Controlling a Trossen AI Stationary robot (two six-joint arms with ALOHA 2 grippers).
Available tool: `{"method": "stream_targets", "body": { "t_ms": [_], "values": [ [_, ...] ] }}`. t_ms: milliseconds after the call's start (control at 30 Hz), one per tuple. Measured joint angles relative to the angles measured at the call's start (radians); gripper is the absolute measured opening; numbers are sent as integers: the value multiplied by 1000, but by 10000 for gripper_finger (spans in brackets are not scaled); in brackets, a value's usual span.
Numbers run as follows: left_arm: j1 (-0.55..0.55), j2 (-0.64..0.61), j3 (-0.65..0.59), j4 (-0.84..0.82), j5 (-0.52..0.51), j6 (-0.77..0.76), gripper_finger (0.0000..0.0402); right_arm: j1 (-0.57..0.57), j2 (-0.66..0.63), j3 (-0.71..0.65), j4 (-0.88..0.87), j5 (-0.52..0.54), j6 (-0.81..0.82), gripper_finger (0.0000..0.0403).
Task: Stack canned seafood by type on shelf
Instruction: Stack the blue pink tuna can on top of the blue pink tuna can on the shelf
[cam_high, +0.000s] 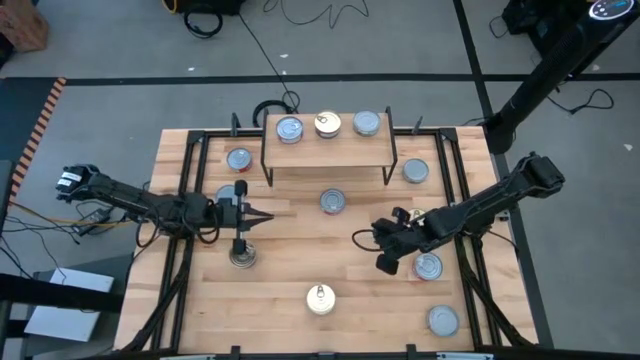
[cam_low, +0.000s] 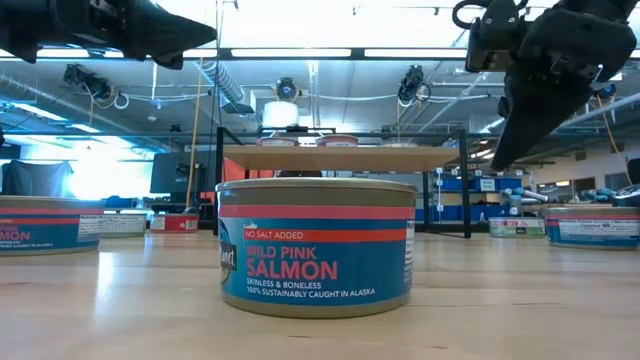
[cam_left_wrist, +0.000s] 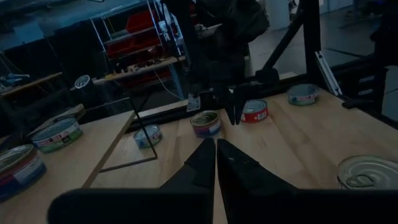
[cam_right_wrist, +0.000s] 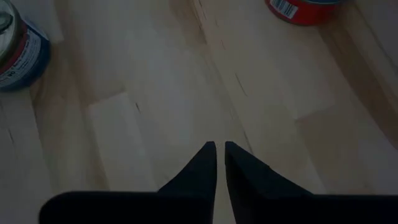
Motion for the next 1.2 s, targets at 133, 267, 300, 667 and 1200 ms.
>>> {"method": "stream_targets", "body": {
  "t_ms": [133,267,300,667,1200],
  "values": [
    [0,0,0,-13,-1,-4,19,0,1,0,11,0,-1,51],
    [-1,3,0,-16,-1,-5,19,0,1,0,13,0,-2,52],
    [-1,5,0,-16,-1,-5,19,0,1,0,13,0,-2,52],
    [-1,7,0,-16,-1,-5,19,-14,2,0,114,2,-17,48],
    [-1,7,0,-14,-1,-5,19,-238,2,0,423,-182,-578,7]
  ]
}}
